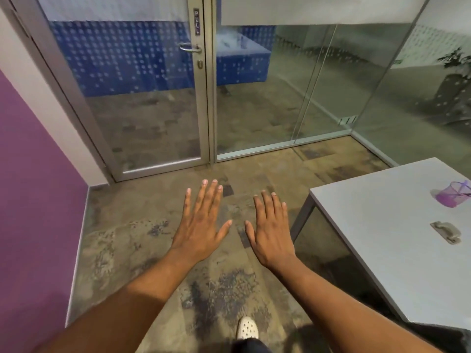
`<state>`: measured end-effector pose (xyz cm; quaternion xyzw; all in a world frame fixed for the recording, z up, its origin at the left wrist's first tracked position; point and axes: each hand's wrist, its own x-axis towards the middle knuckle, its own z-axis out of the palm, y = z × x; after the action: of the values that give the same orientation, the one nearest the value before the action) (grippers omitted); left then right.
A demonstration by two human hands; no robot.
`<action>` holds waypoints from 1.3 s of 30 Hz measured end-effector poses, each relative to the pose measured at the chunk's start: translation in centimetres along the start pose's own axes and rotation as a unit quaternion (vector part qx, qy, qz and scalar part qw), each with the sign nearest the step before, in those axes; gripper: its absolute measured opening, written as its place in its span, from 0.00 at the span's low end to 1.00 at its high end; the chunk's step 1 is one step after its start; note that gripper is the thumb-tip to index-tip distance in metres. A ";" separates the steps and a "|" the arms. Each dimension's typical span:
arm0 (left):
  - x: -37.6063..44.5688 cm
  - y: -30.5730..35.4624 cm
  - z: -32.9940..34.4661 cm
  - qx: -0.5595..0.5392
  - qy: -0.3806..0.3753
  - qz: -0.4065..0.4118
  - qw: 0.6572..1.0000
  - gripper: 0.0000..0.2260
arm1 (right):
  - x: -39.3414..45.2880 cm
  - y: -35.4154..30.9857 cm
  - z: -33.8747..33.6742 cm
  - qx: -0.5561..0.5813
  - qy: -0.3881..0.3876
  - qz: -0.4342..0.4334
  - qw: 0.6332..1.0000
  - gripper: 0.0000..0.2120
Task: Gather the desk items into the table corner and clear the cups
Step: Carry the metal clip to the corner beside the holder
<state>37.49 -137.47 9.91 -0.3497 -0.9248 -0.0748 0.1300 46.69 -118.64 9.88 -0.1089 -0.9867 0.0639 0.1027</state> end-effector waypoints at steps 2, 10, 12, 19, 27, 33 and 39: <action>2.3 -0.2 1.5 0.002 -0.010 0.018 1.000 0.39 | 1.9 0.8 1.4 0.000 -0.006 0.017 1.000 0.33; 14.8 -2.5 8.5 -0.012 -0.066 0.052 0.996 0.38 | 13.9 7.0 5.9 0.022 -0.026 0.067 0.997 0.32; 18.1 -2.7 9.6 -0.011 -0.078 0.074 0.994 0.38 | 16.9 8.8 6.4 0.032 -0.031 0.080 0.996 0.32; 29.5 -2.6 12.8 0.008 -0.090 0.092 0.992 0.38 | 26.6 15.1 6.6 0.023 -0.032 0.101 0.994 0.31; 43.2 -2.7 19.1 -0.039 -0.091 0.147 0.984 0.38 | 35.6 20.8 9.4 0.017 -0.051 0.149 0.987 0.32; 55.7 -3.8 25.1 -0.055 -0.111 0.218 0.968 0.37 | 44.8 25.2 11.4 -0.008 -0.059 0.219 0.974 0.33; 68.0 -1.9 27.4 -0.086 -0.095 0.321 0.938 0.37 | 51.3 29.2 10.7 -0.023 -0.042 0.299 0.953 0.32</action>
<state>-17.98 -89.96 3.56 -0.6432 -0.7615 -0.0749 0.0282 1.21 -79.80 4.83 -0.3981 -0.9137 0.0734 0.0352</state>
